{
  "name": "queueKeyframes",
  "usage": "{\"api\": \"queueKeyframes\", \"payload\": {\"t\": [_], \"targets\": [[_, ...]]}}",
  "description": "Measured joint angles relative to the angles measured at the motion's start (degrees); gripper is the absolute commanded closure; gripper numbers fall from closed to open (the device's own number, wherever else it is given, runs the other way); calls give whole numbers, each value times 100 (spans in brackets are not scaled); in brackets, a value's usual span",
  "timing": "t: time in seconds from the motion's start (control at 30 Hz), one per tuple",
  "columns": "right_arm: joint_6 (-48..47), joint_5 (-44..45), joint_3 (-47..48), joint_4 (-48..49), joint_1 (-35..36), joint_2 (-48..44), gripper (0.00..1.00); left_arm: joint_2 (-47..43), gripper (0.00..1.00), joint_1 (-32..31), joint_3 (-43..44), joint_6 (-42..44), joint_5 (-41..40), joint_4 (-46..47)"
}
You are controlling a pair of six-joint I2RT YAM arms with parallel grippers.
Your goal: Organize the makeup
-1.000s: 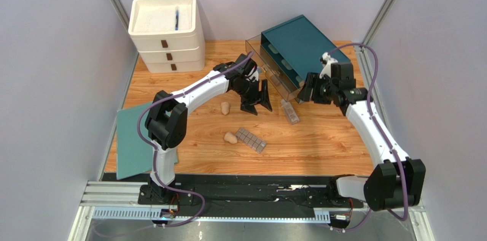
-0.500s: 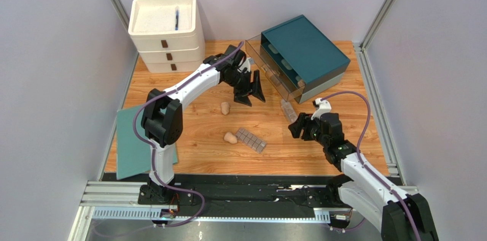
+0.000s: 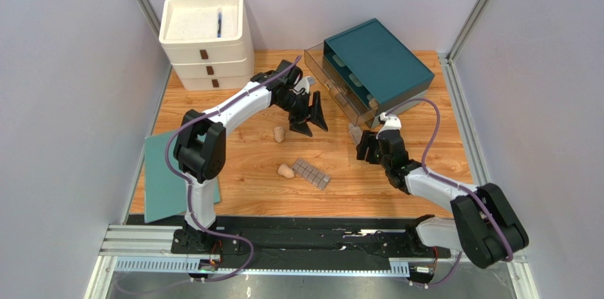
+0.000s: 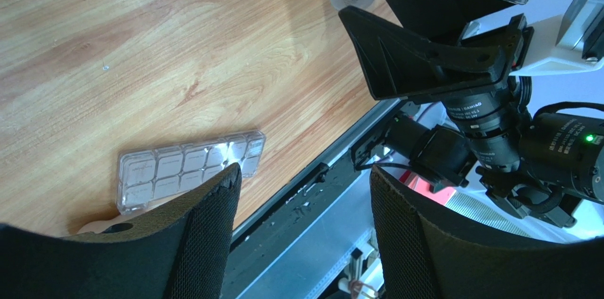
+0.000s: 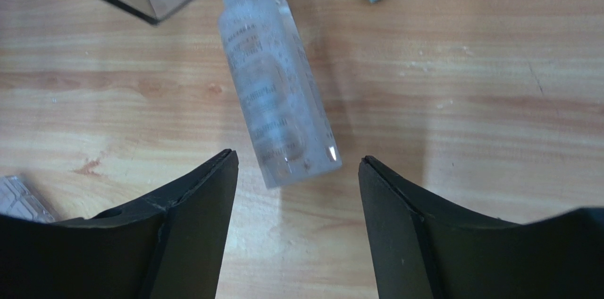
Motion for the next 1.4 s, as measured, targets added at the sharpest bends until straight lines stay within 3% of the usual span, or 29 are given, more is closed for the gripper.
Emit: {"api": "queueKeyframes", "payload": {"t": [0.23, 0.63, 0.77, 0.8, 0.9, 1.2, 1.4], "targets": [[-33, 66, 385, 306, 9, 590, 35, -2, 29, 52, 0, -2, 59, 68], [-13, -136, 761, -37, 111, 1178, 54, -2, 29, 140, 0, -22, 116, 153], [-9, -192, 981, -302, 133, 1335, 71, -2, 29, 168, 0, -37, 122, 192], [0, -212, 1045, -442, 153, 1338, 82, -2, 29, 173, 0, -44, 122, 192], [-4, -273, 1132, -778, 157, 1279, 100, -2, 29, 181, 0, -61, 125, 197], [-164, -570, 1204, -2527, 258, -50, 100, -2, 29, 216, 79, -68, 127, 116], [-627, -1434, 2026, -3329, 273, -1200, 100, 0, 30, 267, 199, -85, 153, 81]]}}
